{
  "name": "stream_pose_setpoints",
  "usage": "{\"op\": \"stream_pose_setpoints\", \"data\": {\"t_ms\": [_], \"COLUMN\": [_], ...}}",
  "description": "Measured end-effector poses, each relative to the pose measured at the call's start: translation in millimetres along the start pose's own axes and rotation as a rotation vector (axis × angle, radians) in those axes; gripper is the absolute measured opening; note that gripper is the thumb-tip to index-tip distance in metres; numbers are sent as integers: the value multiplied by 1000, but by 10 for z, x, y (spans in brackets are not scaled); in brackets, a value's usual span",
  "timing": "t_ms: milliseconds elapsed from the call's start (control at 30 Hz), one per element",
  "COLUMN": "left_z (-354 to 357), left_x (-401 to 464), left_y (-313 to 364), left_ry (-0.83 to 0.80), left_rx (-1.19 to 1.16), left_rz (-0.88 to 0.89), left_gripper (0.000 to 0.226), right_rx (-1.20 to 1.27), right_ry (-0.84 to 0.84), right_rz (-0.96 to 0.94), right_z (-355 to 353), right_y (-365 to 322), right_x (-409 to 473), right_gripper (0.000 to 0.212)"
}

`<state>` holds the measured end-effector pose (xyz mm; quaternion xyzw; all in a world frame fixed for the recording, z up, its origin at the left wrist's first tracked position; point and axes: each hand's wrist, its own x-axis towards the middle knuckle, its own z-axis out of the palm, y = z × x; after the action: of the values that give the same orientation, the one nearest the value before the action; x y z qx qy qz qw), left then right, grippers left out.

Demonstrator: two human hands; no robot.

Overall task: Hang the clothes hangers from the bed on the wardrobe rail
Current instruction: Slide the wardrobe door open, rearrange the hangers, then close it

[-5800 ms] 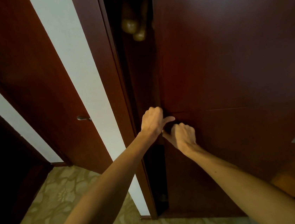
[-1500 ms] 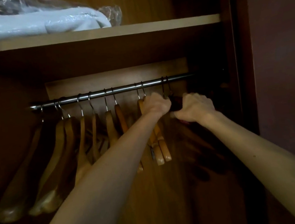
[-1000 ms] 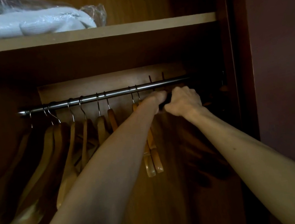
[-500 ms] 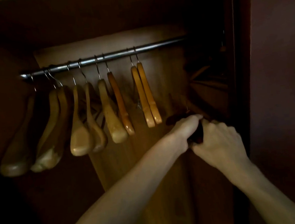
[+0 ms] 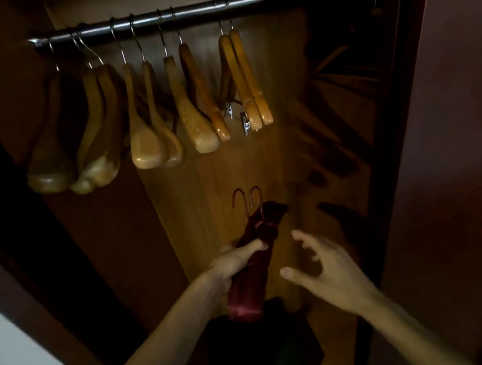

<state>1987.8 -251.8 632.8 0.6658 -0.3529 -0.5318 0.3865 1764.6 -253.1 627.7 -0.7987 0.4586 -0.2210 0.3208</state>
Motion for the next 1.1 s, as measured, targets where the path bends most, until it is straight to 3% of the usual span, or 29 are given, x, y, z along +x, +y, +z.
{"op": "stream_pose_setpoints", "data": {"t_ms": [100, 200, 267, 367, 433, 500, 567, 600, 667, 700, 833, 933, 1100], "left_z": [-339, -569, -661, -748, -820, -857, -823, -774, -579, -439, 244, 565, 697], "left_x": [-169, -278, -362, -506, -572, -650, -688, -681, -689, -713, -798, -759, -899], "left_y": [-164, -256, -243, -49, 82, 152, 114, 47, -132, -180, -136, 1, 218], "left_ry": [-153, -394, -534, -589, -547, -417, -129, 94, 519, 568, 127, 115, 75], "left_rx": [129, 282, 384, 592, 781, 890, 946, 960, 887, 792, 278, 101, -22], "left_rz": [11, 125, 186, 251, 307, 355, 494, 590, 708, 665, 300, 327, 357], "left_gripper": [74, 73, 75, 79, 69, 59, 54, 52, 41, 36, 42, 27, 32], "right_rx": [-135, -342, -435, -374, -376, -434, -433, -398, -379, -389, -389, -297, 215], "right_ry": [32, -89, -196, -183, -214, -332, -327, -277, -133, -60, 86, 46, -47], "right_rz": [-132, -267, -203, -189, -197, -193, -170, -149, -97, -63, 49, 21, 0], "right_z": [-147, -218, -231, -183, -184, -239, -281, -274, -217, -185, -60, -92, -522], "right_y": [86, 81, 10, -113, -207, -266, -295, -292, -288, -303, -429, -491, -377], "right_x": [204, 421, 442, 359, 324, 330, 292, 264, 182, 140, 16, -68, -286], "right_gripper": [115, 112, 97, 92, 82, 58, 41, 40, 38, 38, 48, 55, 39]}}
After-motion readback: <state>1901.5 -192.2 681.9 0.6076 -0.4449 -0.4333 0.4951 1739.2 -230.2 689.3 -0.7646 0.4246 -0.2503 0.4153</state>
